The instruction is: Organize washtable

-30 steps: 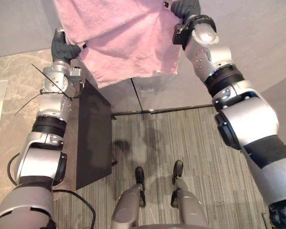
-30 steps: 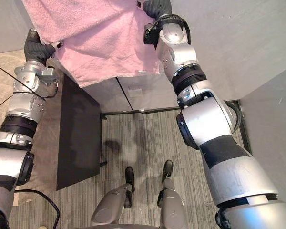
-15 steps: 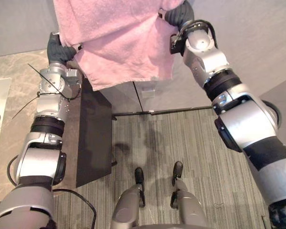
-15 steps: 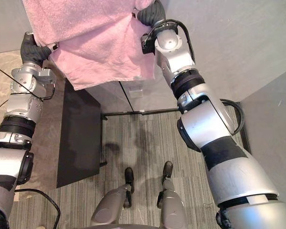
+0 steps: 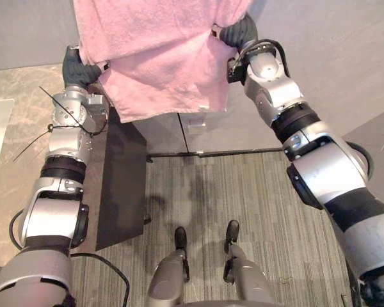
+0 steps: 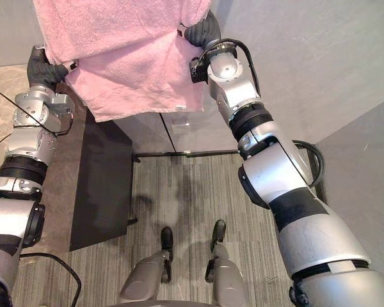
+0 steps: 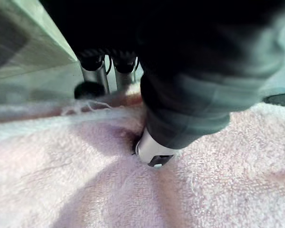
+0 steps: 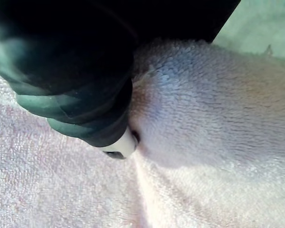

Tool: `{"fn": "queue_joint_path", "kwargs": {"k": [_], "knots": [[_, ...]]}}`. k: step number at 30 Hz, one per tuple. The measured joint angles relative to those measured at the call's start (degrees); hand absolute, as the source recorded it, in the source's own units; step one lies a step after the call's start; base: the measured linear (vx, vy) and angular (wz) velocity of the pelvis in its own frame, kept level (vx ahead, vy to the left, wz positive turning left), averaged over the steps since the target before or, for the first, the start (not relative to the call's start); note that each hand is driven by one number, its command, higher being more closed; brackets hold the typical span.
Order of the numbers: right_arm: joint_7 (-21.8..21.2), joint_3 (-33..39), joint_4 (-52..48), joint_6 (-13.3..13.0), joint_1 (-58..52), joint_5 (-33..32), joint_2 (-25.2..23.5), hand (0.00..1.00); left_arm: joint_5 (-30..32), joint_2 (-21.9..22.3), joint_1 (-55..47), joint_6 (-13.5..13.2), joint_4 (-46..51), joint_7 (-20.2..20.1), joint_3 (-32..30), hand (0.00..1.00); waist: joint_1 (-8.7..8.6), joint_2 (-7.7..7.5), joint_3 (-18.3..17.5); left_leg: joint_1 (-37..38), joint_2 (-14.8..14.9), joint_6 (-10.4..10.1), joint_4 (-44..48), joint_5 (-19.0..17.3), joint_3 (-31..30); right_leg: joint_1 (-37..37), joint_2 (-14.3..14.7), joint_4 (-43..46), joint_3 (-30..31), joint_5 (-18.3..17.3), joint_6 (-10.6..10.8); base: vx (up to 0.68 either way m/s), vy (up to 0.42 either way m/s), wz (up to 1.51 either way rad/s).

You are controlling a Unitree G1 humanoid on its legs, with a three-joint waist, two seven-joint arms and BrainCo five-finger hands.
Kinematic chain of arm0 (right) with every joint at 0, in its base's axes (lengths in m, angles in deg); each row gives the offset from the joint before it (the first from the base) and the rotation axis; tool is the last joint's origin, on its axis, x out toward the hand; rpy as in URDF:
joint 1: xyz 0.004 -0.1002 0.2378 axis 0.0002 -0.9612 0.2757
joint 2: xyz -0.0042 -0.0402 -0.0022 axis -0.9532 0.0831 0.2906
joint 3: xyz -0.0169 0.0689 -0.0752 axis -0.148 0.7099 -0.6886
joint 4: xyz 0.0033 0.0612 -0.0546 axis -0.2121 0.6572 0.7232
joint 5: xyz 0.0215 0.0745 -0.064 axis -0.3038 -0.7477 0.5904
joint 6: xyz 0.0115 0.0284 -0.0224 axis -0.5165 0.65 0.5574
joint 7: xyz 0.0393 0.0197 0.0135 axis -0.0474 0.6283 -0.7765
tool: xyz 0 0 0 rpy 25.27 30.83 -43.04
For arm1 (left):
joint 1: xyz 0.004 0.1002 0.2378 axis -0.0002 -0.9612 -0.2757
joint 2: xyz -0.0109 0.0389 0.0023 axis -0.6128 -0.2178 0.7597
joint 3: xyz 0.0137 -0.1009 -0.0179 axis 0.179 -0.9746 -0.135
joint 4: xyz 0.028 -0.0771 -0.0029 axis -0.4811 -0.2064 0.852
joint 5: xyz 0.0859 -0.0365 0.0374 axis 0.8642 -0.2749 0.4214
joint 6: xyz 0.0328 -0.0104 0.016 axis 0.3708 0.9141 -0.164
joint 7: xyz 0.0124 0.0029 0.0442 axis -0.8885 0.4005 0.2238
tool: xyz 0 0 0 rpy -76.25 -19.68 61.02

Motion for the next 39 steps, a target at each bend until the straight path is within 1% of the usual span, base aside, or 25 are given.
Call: {"fn": "queue_joint_path", "kwargs": {"k": [1,3,7,13,15,20,25,27,29,33,35,36,37,38,39], "knots": [[0.07,0.06,0.05,0.09,-0.09,-0.02,0.21,0.0,0.07,0.0,-0.01,0.09,-0.94,0.02,-0.04,0.0,0.0,-0.02,-0.01,0.06,-0.01,0.01,-0.1,0.08,-0.01,0.03,0.0,0.0,-0.01,0.0,0.0,0.04,0.014,0.01],[0.22,0.51,0.23,0.38,-0.62,-0.04,1.57,0.0,0.05,-0.08,-0.22,1.16,-2.57,0.09,-0.13,0.0,0.21,-0.03,-0.02,0.24,-0.04,0.01,-0.42,0.18,-0.07,0.14,-0.01,0.0,-0.09,0.0,0.0,0.03,0.017,0.03],[0.34,2.18,1.15,0.44,-1.5,-1.06,3.22,0.0,-0.14,-0.27,-0.25,1.61,-2.94,0.02,-0.13,0.0,1.13,-0.04,-0.02,0.51,-0.04,-0.03,-0.58,0.24,-0.02,0.28,0.02,0.0,-0.02,0.0,0.0,0.04,0.016,-0.01],[0.54,2.91,1.2,0.6,-2.63,-7.25,4.37,0.0,-2.05,-2.66,-0.54,1.61,-2.93,-0.04,-0.13,0.0,1.34,-0.07,-0.04,1.44,-0.11,-0.08,-2.09,1.32,-0.24,0.65,0.03,0.0,-0.28,-0.01,-0.01,0.04,0.015,0.03],[0.52,2.92,1.19,0.63,-3.11,-8.97,4.37,0.0,-2.52,-3.29,-1.22,1.6,-2.84,-0.1,-0.13,0.0,1.32,-0.25,-0.15,1.77,-0.14,-0.07,-2.28,1.35,-0.2,0.84,0.04,-0.01,-0.19,-0.02,-0.02,0.02,0.011,-0.01],[-0.21,2.94,1.17,0.79,-5.17,-10.4,4.81,0.0,-2.54,-4.79,-2.39,1.6,-2.84,-0.53,-0.27,0.0,1.21,-1.57,-0.93,1.85,-0.07,-0.1,-2.29,1.38,-0.2,0.9,0.12,-0.01,-0.16,-0.1,-0.14,0.02,0.009,0.0],[-1.28,3.62,1.04,1.63,-6.15,-12.05,6.26,0.0,-2.54,-4.89,-3.18,1.6,-2.74,-1.2,-2.94,0.0,1.26,-1.66,-1.02,3.29,-0.06,-0.11,-2.37,1.37,-0.17,2.28,0.13,-0.01,-0.14,-0.13,-0.18,0.03,0.014,-0.01],[-1.7,5.84,1.06,1.99,-8.3,-12.16,7.39,0.0,-2.54,-5.2,-3.86,1.6,-2.71,-1.18,-4.53,0.0,1.26,-1.74,-1.33,3.85,-0.1,-0.11,-2.46,1.36,-0.16,2.85,0.09,-0.01,-0.15,-0.19,-0.19,0.0,0.0,0.0],[-2.06,7.48,1.1,2.37,-10.31,-12.5,8.01,0.0,-2.53,-5.93,-4.66,1.61,-2.72,-1.2,-4.53,0.0,1.23,-1.91,-2.07,3.88,-0.1,-0.11,-2.52,1.36,-0.13,2.85,0.1,-0.01,-0.15,-0.22,-0.21,0.0,0.0,0.0],[-2.7,10.9,1.29,4.45,-14.49,-11.9,10.66,0.0,-2.5,-8.16,-5.38,1.63,-2.71,-1.28,-4.85,0.0,1.22,-1.99,-2.28,5.38,-0.07,-0.11,-2.63,1.36,-0.05,4.2,0.13,-0.01,-0.03,-0.24,-0.21,0.02,0.014,-0.02],[-2.55,14.95,1.26,4.59,-16.13,-10.85,12.13,0.0,-2.47,-8.61,-5.42,1.63,-2.39,-1.27,-7.01,0.0,0.99,-1.99,-2.28,6.44,-0.08,-0.12,-2.75,1.34,0.06,5.19,0.11,-0.02,0.07,-0.34,-0.22,0.0,0.01,-0.02],[-2.36,16.53,1.18,4.6,-16.53,-10.31,12.5,0.0,-2.47,-8.72,-5.57,1.63,-1.96,-1.22,-7.1,0.0,0.99,-1.98,-2.29,6.7,-0.08,-0.12,-2.81,1.34,0.07,5.4,0.11,-0.02,0.07,-0.39,-0.22,0.0,0.0,0.0],[-1.33,21.75,-1.97,4.54,-18.93,-9.38,13.27,0.0,-2.46,-8.86,-7.28,1.65,1.11,-1.24,-8.06,0.0,0.85,-1.98,-2.86,6.87,-0.07,-0.13,-2.95,1.34,0.1,5.6,0.11,-0.02,-0.02,-0.6,-0.15,0.01,0.015,0.05],[-0.47,23.86,-4.76,4.4,-20.56,-9.1,13.34,0.0,-2.47,-8.86,-8.41,1.64,2.54,-1.19,-8.73,0.0,0.69,-1.96,-3.38,6.89,-0.07,-0.13,-3.12,1.34,0.12,5.58,0.11,-0.02,-0.07,-0.65,-0.15,0.02,0.014,0.04],[1.76,26.73,-10.98,3.94,-24.04,-7.46,13.34,0.0,-2.42,-8.87,-10.74,1.63,4.8,-0.81,-9.75,0.0,0.04,-1.92,-4.69,7.17,-0.04,-0.14,-3.65,1.36,0.12,5.6,0.11,-0.03,-0.08,-0.82,-0.13,0.03,0.01,0.02]]}}
